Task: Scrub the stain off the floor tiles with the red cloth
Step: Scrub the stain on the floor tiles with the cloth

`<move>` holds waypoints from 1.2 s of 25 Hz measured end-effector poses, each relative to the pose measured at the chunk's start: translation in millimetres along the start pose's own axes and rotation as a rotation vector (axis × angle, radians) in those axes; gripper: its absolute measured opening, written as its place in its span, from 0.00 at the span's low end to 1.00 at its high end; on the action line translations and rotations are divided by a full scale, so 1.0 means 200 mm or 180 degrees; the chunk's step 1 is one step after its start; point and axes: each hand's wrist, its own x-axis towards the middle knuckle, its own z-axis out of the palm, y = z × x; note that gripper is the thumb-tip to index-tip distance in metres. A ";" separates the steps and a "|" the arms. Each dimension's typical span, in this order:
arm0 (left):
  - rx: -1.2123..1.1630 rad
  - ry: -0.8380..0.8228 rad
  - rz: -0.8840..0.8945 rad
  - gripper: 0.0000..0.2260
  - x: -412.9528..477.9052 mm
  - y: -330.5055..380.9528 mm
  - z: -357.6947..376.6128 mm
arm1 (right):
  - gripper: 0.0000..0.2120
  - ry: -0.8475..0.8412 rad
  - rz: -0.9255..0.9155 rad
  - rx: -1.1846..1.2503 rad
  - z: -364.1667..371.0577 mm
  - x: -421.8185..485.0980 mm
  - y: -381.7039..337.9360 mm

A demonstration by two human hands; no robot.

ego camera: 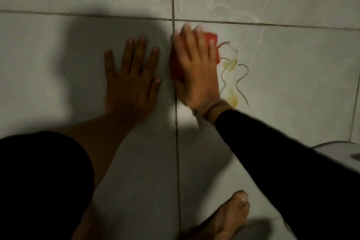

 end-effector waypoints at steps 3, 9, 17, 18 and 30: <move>-0.0003 -0.0073 0.0016 0.32 -0.02 -0.01 -0.01 | 0.39 -0.0247 -0.0434 -0.0109 0.01 -0.35 0.06; -0.0074 -0.0029 0.0020 0.32 -0.01 -0.02 0.02 | 0.41 0.0315 0.0460 0.0698 0.11 -0.24 -0.16; -0.0032 0.0037 0.0050 0.33 -0.01 -0.04 0.07 | 0.34 0.0311 0.1647 0.0578 0.11 -0.49 0.09; -0.0055 0.0046 0.0048 0.33 -0.02 -0.04 0.07 | 0.35 0.0236 0.1399 0.0586 0.13 -0.57 0.05; -0.0118 0.0043 0.0033 0.34 -0.03 -0.03 0.08 | 0.37 -0.0066 0.1276 0.0649 -0.03 -0.66 0.44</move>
